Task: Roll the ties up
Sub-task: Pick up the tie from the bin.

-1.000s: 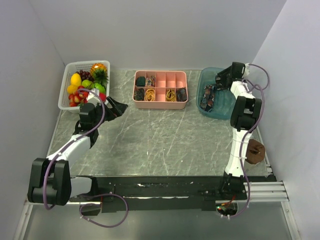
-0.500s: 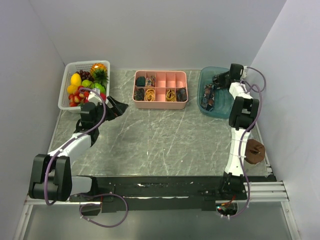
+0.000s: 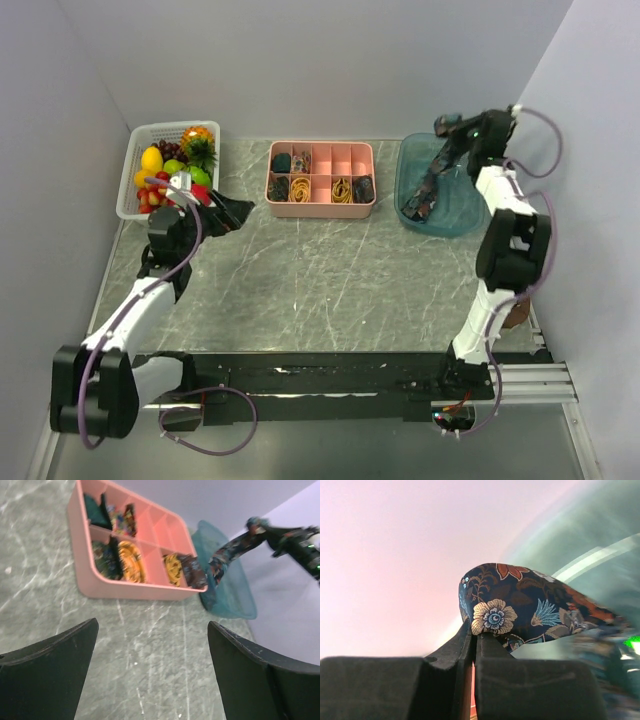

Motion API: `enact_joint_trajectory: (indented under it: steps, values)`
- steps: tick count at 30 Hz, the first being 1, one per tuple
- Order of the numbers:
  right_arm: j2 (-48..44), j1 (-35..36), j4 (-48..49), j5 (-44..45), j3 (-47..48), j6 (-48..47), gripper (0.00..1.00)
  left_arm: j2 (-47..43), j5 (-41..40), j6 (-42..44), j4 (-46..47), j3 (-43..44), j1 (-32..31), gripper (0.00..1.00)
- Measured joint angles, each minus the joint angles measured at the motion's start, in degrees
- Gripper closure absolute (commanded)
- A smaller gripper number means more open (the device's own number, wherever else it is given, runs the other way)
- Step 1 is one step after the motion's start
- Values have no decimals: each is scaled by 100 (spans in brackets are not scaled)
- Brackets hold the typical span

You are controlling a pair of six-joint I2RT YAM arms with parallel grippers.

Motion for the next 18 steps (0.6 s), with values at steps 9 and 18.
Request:
enact_joint_trajectory:
  steps: [9,18]
  values:
    - [-2704,693,511,-256,-693,-509,100,-1410,42,-2,-396,-7,0,4]
    - [-3606,2883,-2,-503,-813,-1541,100,-2070,-323,4,-1552,275,0,4]
